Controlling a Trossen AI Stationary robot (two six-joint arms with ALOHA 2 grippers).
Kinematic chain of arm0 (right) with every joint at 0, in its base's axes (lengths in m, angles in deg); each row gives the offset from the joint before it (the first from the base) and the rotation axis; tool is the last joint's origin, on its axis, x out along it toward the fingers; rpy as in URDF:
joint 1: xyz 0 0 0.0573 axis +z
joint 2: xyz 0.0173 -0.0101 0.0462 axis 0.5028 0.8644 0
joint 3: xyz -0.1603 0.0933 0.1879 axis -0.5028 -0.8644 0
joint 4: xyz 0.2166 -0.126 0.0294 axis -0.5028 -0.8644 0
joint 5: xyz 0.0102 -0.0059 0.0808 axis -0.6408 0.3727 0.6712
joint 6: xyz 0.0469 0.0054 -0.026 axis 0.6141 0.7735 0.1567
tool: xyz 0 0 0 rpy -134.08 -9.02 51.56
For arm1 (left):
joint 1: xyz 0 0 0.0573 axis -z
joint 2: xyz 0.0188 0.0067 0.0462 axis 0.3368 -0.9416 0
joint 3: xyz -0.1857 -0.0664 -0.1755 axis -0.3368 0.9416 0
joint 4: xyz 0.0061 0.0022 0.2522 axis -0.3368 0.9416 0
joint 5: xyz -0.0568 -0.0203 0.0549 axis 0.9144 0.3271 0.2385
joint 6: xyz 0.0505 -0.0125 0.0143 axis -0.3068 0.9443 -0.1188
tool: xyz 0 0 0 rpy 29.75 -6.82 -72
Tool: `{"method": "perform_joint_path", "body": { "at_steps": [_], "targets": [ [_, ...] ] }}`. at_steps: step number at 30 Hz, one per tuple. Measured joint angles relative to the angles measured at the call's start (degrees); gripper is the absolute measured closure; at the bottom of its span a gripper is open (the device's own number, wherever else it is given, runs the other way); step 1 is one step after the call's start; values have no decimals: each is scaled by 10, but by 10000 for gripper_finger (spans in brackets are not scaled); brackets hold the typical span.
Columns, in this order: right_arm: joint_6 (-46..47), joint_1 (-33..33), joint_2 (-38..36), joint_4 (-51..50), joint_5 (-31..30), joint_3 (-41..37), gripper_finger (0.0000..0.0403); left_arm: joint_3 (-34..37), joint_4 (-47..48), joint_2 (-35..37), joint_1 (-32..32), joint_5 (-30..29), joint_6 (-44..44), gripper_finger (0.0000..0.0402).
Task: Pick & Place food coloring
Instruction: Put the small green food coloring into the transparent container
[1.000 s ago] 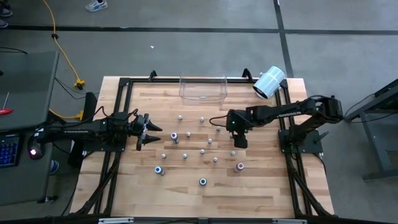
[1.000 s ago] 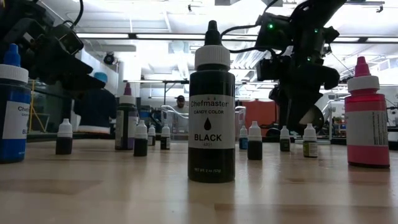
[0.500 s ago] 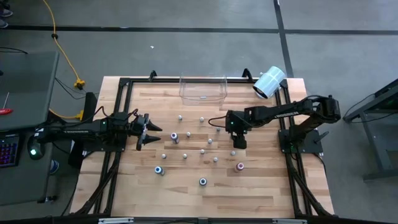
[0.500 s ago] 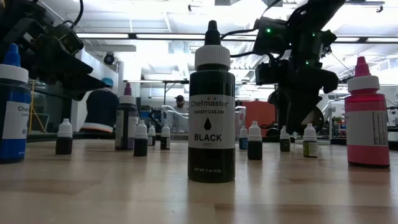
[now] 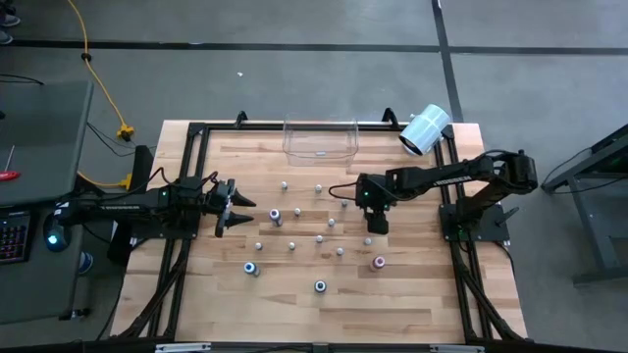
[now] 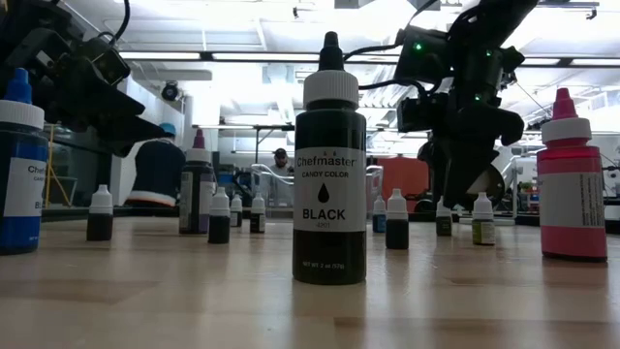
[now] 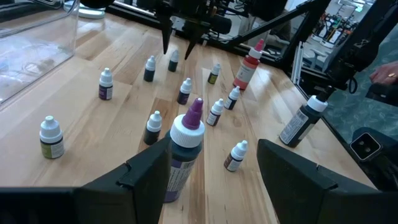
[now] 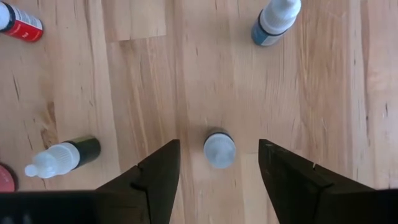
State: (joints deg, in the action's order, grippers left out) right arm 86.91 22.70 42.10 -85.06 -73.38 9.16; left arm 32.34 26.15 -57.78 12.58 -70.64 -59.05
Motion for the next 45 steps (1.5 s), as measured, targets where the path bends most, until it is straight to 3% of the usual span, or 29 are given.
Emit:
{"method": "perform_joint_path", "body": {
  "at_steps": [13, 45],
  "targets": [
    [0, 0, 0, -5, 5, 0, 286, 0, 0, 0, 0, 0, 0, 167],
    [0, 0, 0, -7, 5, 0, 353, 0, 0, 0, 0, 0, 0, 167]
  ]
}}
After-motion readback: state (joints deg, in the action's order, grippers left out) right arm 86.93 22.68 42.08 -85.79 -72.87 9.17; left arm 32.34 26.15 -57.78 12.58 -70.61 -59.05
